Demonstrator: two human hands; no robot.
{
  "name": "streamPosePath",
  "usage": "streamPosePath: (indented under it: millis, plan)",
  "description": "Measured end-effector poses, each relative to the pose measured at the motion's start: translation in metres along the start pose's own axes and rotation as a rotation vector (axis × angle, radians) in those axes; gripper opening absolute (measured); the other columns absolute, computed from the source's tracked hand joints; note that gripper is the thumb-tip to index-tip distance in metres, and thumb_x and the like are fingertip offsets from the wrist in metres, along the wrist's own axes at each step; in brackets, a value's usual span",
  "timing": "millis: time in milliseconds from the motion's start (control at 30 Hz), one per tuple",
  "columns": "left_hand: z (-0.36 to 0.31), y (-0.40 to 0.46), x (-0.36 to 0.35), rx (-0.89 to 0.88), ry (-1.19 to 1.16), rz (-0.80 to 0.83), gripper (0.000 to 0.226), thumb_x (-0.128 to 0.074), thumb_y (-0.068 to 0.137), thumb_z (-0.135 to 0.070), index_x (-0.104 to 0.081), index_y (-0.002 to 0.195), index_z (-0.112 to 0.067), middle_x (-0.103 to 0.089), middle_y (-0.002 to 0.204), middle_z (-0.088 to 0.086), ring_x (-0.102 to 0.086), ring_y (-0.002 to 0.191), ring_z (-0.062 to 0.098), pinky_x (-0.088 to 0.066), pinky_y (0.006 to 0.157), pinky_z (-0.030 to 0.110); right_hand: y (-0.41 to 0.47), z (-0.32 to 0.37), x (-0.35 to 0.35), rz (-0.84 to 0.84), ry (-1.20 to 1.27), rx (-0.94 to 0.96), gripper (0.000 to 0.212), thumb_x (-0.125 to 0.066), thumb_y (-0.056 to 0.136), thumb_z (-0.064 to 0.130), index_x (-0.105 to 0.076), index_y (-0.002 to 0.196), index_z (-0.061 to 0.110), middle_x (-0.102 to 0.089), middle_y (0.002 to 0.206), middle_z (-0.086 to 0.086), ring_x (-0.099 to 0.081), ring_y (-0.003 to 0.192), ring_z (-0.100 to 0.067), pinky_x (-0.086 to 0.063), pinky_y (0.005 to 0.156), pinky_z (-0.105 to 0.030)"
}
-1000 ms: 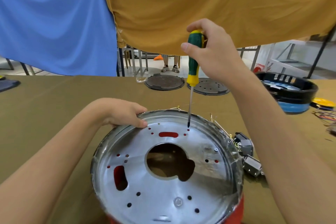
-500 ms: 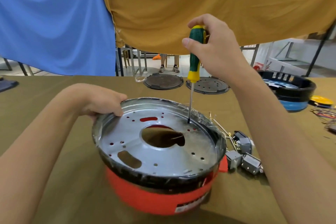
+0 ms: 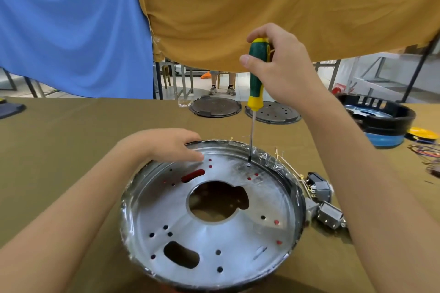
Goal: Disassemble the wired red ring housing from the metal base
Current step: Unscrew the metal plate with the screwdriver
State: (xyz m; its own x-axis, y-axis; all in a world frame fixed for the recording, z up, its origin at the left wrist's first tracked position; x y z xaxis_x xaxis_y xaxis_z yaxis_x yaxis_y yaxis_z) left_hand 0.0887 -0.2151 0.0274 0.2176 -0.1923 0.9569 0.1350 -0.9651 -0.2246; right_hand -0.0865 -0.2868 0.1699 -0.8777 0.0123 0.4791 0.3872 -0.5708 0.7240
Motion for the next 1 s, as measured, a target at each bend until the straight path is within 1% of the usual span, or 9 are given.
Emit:
streamPosePath:
  millis: [100, 300, 367, 467, 500, 600, 667, 767, 1000]
  plan:
    - [0.001, 0.004, 0.0, -0.027, 0.032, -0.035, 0.028, -0.051, 0.1, -0.039, -0.056, 0.09, -0.014, -0.06, 0.094, 0.001, -0.056, 0.088, 0.024, -0.044, 0.083, 0.038, 0.0, -0.002, -0.001, 0.002, -0.008, -0.002, 0.029, -0.066, 0.094, 0.029, -0.056, 0.121, 0.021, -0.053, 0.094, 0.009, -0.05, 0.075, 0.002, -0.037, 0.057, 0.001]
    - [0.006, 0.006, 0.008, 0.031, 0.079, -0.075, 0.019, -0.047, 0.1, -0.025, -0.054, 0.095, -0.008, -0.059, 0.096, 0.009, -0.052, 0.082, 0.022, -0.042, 0.075, 0.035, 0.0, -0.001, -0.002, 0.002, 0.004, 0.003, 0.027, -0.065, 0.095, 0.028, -0.055, 0.119, 0.022, -0.053, 0.091, 0.012, -0.051, 0.076, 0.002, -0.037, 0.057, 0.001]
    - [0.009, 0.006, 0.004, 0.066, 0.041, -0.01, 0.008, -0.048, 0.098, -0.02, -0.054, 0.098, -0.015, -0.059, 0.099, 0.005, -0.058, 0.084, 0.017, -0.052, 0.076, 0.036, -0.001, -0.001, -0.002, -0.003, 0.005, 0.008, 0.026, -0.065, 0.095, 0.027, -0.055, 0.118, 0.022, -0.053, 0.09, 0.012, -0.051, 0.075, 0.001, -0.037, 0.058, 0.0]
    - [0.013, -0.004, -0.006, 0.141, -0.136, 0.145, 0.026, -0.052, 0.096, -0.022, -0.046, 0.121, -0.02, -0.056, 0.115, 0.001, -0.067, 0.093, 0.025, -0.062, 0.066, 0.038, -0.001, 0.0, -0.002, -0.023, 0.007, 0.012, 0.027, -0.066, 0.095, 0.026, -0.055, 0.118, 0.02, -0.054, 0.09, 0.009, -0.051, 0.073, 0.001, -0.039, 0.059, -0.001]
    - [0.012, -0.004, -0.006, 0.138, -0.131, 0.14, 0.032, -0.054, 0.097, -0.03, -0.044, 0.126, -0.021, -0.053, 0.119, -0.001, -0.066, 0.097, 0.025, -0.062, 0.068, 0.038, -0.001, 0.0, -0.002, -0.031, 0.003, 0.012, 0.027, -0.066, 0.094, 0.026, -0.055, 0.118, 0.019, -0.055, 0.09, 0.008, -0.051, 0.073, 0.001, -0.039, 0.06, -0.002]
    - [0.002, 0.005, 0.003, 0.042, -0.027, -0.054, 0.047, -0.051, 0.097, -0.05, -0.045, 0.133, -0.021, -0.052, 0.123, -0.005, -0.056, 0.111, 0.019, -0.049, 0.094, 0.036, -0.002, -0.001, -0.005, -0.031, 0.012, 0.009, 0.027, -0.066, 0.095, 0.024, -0.054, 0.118, 0.018, -0.054, 0.088, 0.008, -0.053, 0.07, 0.009, -0.038, 0.058, -0.002]
    - [-0.006, 0.009, 0.001, -0.021, -0.08, -0.121, 0.037, -0.052, 0.097, -0.049, -0.051, 0.125, -0.025, -0.055, 0.12, -0.012, -0.056, 0.11, 0.016, -0.045, 0.098, 0.036, -0.002, -0.001, -0.008, -0.022, 0.02, 0.008, 0.027, -0.065, 0.095, 0.024, -0.054, 0.118, 0.018, -0.052, 0.086, 0.01, -0.052, 0.068, 0.011, -0.038, 0.058, -0.002]
    - [-0.01, 0.012, -0.008, -0.07, -0.106, -0.104, 0.022, -0.056, 0.095, -0.046, -0.055, 0.109, -0.028, -0.062, 0.105, -0.009, -0.059, 0.096, 0.012, -0.048, 0.09, 0.037, -0.003, -0.002, -0.011, -0.021, 0.022, 0.012, 0.027, -0.065, 0.095, 0.024, -0.053, 0.119, 0.018, -0.05, 0.086, 0.014, -0.051, 0.069, 0.01, -0.037, 0.059, -0.001]
    - [-0.009, 0.014, -0.008, -0.081, -0.103, -0.109, 0.019, -0.057, 0.094, -0.047, -0.055, 0.103, -0.029, -0.061, 0.096, -0.01, -0.058, 0.088, 0.008, -0.045, 0.076, 0.029, -0.004, -0.006, -0.014, -0.012, 0.036, 0.018, 0.025, -0.064, 0.096, 0.019, -0.053, 0.118, 0.015, -0.048, 0.085, 0.012, -0.048, 0.068, 0.025, -0.037, 0.058, -0.001]
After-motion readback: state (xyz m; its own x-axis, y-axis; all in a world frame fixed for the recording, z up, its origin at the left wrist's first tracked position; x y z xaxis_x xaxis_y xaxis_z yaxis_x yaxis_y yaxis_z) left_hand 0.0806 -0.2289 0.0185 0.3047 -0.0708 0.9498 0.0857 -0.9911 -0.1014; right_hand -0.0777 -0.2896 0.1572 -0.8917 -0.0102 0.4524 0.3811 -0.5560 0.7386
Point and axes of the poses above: each hand's wrist, its own y-axis towards the middle knuckle, its own x-axis out of the back of the hand, z = x × y, the point moved 8 cm from there along y, towards the middle knuckle
